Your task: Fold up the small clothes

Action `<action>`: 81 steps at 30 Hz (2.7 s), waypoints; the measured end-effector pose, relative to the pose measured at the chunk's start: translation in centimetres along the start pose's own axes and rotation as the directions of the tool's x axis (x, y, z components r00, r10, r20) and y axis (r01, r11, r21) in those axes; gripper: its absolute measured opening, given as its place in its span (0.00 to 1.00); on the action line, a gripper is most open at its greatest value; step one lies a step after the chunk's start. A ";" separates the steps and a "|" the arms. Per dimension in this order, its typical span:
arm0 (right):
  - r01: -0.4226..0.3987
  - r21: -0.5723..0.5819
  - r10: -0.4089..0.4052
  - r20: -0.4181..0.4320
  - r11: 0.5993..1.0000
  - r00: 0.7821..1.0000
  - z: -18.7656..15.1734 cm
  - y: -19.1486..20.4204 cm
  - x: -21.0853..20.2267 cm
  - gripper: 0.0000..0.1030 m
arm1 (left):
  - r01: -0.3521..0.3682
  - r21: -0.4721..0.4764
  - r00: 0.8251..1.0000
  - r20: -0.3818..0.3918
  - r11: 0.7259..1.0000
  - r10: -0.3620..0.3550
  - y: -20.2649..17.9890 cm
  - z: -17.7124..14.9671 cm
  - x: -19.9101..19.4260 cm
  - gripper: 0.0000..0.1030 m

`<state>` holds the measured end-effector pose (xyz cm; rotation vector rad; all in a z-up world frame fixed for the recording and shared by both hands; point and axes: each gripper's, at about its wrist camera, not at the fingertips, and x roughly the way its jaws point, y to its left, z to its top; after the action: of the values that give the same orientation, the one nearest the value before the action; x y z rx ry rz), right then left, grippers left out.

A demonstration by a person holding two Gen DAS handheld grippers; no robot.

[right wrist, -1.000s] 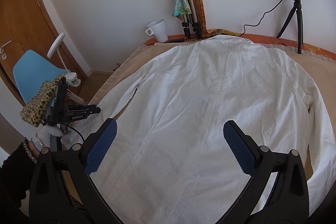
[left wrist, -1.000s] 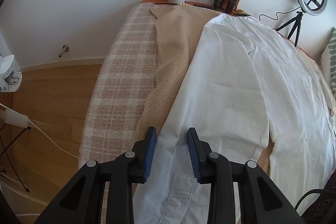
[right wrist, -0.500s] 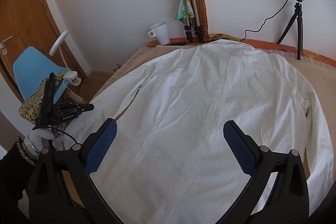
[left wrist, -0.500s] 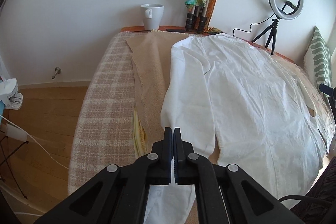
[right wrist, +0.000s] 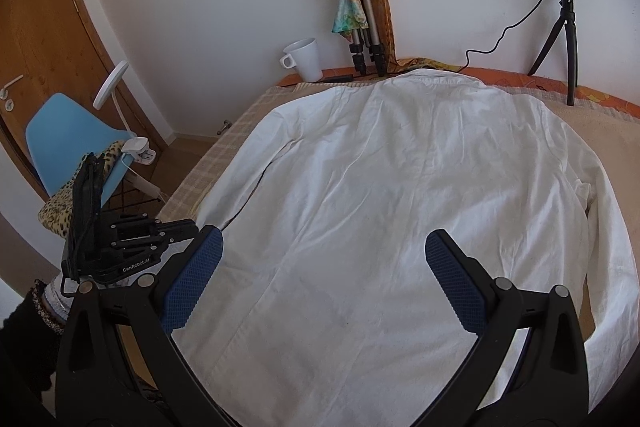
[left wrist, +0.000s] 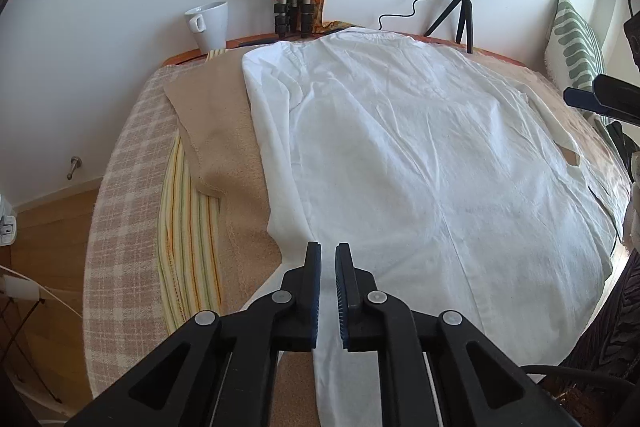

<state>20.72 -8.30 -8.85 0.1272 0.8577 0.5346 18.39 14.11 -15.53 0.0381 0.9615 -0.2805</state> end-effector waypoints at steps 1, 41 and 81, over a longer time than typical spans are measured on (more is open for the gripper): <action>-0.018 0.010 0.018 -0.012 1.000 1.000 0.3 0.1 0.5 1.00 | 0.006 0.008 1.000 -0.008 1.000 -0.006 -0.4 -0.3 0.2 0.06; -0.055 0.242 0.164 -0.457 0.969 0.874 10.1 7.8 29.8 0.37 | -0.231 -0.239 0.960 0.101 0.943 0.261 8.8 -9.8 -12.9 0.29; -0.149 0.207 0.244 -0.585 0.967 0.773 4.9 12.6 27.6 0.43 | -0.165 -0.147 0.984 0.038 0.975 0.172 10.7 -7.8 -9.2 0.37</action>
<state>34.05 16.81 -20.58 0.1892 1.5346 0.7261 9.82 27.67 -13.49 -0.0192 0.9203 -0.0550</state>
